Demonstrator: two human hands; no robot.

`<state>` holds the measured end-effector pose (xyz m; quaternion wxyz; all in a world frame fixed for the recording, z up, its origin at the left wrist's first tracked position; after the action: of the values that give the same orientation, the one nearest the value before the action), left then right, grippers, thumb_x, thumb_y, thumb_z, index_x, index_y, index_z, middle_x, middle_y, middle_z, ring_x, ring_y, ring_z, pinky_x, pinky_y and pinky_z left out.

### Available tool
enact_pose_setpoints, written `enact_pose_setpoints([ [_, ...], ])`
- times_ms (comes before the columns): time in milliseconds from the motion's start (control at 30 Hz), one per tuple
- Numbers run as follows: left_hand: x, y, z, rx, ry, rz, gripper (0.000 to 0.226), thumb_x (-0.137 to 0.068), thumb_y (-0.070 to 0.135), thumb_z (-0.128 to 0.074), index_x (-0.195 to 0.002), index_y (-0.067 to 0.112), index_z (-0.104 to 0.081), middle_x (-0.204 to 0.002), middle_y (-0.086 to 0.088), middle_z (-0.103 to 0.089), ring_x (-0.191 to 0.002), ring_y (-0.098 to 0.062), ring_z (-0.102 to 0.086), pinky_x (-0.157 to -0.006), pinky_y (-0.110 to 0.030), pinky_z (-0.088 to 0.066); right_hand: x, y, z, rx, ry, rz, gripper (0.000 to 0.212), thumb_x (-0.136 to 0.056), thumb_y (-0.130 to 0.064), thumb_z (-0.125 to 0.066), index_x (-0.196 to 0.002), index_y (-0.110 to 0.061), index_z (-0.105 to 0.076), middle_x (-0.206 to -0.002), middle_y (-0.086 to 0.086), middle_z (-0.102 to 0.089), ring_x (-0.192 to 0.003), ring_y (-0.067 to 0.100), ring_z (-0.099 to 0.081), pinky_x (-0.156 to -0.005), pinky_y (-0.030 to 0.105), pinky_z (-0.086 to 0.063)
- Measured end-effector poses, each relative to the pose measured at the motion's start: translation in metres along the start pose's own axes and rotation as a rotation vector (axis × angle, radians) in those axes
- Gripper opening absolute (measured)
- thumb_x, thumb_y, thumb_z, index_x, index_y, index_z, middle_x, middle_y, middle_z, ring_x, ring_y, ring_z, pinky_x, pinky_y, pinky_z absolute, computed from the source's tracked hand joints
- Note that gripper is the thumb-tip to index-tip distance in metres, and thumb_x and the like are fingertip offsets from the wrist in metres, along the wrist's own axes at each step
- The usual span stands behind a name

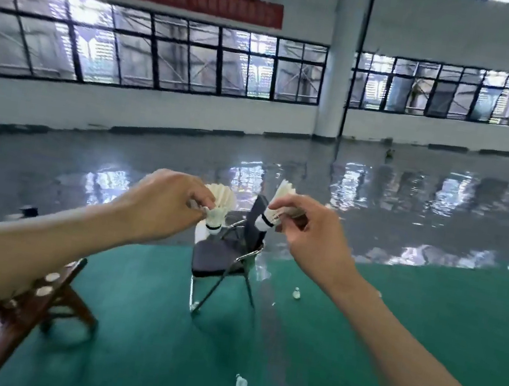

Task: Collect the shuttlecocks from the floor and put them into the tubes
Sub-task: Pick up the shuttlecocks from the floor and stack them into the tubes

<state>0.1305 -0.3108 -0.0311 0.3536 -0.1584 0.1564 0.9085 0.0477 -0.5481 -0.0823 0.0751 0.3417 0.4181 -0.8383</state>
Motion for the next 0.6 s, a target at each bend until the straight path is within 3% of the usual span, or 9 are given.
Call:
enact_pose_setpoints([
  [67, 0.034, -0.059, 0.024, -0.063, 0.04, 0.08, 0.018, -0.088, 0.022, -0.074, -0.103, 0.029, -0.081, -0.112, 0.014, -0.074, -0.085, -0.002, -0.065, -0.085, -0.018, -0.048, -0.017, -0.023, -0.066, -0.104, -0.038, 0.017, 0.036, -0.091, 0.008, -0.06, -0.095, -0.025, -0.077, -0.08, -0.017, -0.07, -0.06, -0.001, -0.061, -0.056, 0.007, -0.04],
  [200, 0.084, -0.16, 0.063, -0.175, 0.081, 0.297, 0.014, -0.091, 0.027, -0.071, -0.1, 0.029, -0.082, -0.102, 0.004, -0.078, -0.088, -0.017, -0.07, -0.083, -0.034, -0.056, -0.041, -0.063, -0.179, -0.171, -0.149, 0.12, 0.035, -0.089, 0.008, -0.063, -0.097, -0.023, -0.076, -0.093, -0.018, -0.072, -0.079, -0.001, -0.066, -0.071, 0.007, -0.043],
  [300, 0.105, -0.23, 0.085, -0.206, 0.091, 0.423, 0.013, -0.091, 0.028, -0.072, -0.099, 0.028, -0.082, -0.1, 0.006, -0.078, -0.072, -0.004, -0.063, -0.073, -0.023, -0.049, -0.06, -0.085, -0.256, -0.27, -0.235, 0.112, 0.039, -0.089, 0.008, -0.061, -0.096, -0.028, -0.076, -0.083, -0.028, -0.069, -0.069, -0.006, -0.062, -0.061, 0.004, -0.041],
  [400, 0.11, -0.288, 0.088, -0.146, 0.129, 0.499, 0.008, -0.088, 0.029, -0.075, -0.094, 0.03, -0.081, -0.085, 0.018, -0.075, -0.062, 0.014, -0.054, -0.059, -0.005, -0.036, -0.086, -0.095, -0.316, -0.335, -0.303, 0.104, 0.039, -0.09, 0.009, -0.059, -0.096, -0.025, -0.077, -0.078, -0.025, -0.068, -0.058, -0.006, -0.057, -0.053, 0.006, -0.039],
  [600, 0.09, -0.382, 0.09, -0.234, 0.176, 0.578, 0.006, -0.086, 0.031, -0.075, -0.087, 0.034, -0.08, -0.082, 0.02, -0.074, -0.054, 0.013, -0.054, -0.052, -0.003, -0.029, -0.15, -0.088, -0.418, -0.34, -0.38, 0.197, 0.035, -0.091, 0.008, -0.058, -0.103, -0.018, -0.076, -0.09, -0.014, -0.068, -0.065, -0.003, -0.06, -0.06, 0.007, -0.041],
])
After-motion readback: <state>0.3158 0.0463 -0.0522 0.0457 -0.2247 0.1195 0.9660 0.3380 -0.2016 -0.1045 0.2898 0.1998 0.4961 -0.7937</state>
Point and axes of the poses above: each hand's wrist, its own x-axis away from the middle knuckle, its own z-axis out of the back of the hand, y = z × x, the point moved 2 cm from there along -x, towards the middle knuckle
